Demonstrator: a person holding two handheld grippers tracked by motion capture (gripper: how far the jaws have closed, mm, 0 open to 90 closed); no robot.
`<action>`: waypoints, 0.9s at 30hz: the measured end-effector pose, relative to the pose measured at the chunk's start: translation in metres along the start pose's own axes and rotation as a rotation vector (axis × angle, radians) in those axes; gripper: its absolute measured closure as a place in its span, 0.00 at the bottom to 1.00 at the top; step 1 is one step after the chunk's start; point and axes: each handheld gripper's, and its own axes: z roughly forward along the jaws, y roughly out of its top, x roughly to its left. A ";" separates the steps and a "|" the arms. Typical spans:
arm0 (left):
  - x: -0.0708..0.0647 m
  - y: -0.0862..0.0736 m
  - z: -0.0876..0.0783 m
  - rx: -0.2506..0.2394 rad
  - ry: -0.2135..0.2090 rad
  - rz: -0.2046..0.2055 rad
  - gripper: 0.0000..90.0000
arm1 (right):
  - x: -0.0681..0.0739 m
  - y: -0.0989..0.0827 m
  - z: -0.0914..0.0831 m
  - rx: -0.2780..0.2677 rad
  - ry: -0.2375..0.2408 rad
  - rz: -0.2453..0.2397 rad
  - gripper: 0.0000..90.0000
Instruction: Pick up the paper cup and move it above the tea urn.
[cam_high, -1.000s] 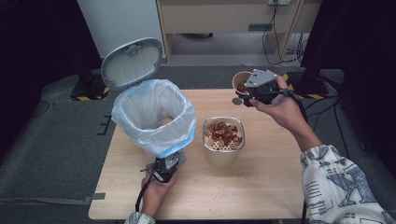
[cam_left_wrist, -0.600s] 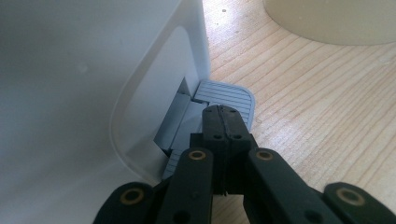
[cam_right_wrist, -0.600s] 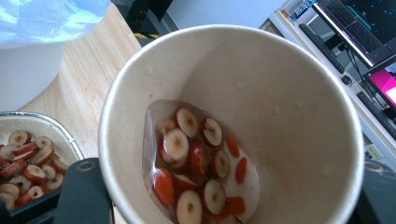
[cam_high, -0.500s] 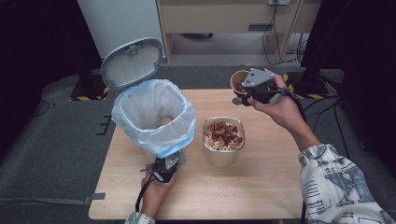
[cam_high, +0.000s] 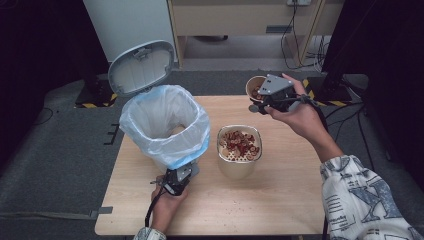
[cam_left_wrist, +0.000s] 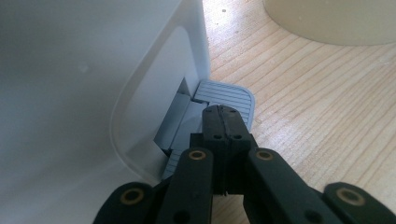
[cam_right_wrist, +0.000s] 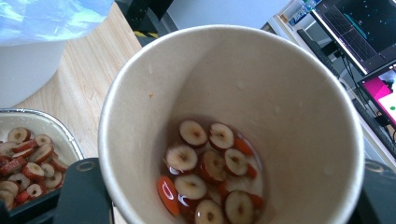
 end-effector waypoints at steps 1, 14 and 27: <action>0.000 0.000 0.000 0.000 0.000 0.000 0.99 | 0.000 0.000 0.000 0.000 0.001 -0.003 0.36; 0.000 0.000 0.000 -0.002 0.000 -0.001 0.99 | 0.014 0.005 -0.001 0.013 -0.030 -0.149 0.36; 0.000 0.000 0.000 -0.001 0.000 0.000 0.99 | 0.018 0.004 -0.003 0.013 -0.027 -0.169 0.36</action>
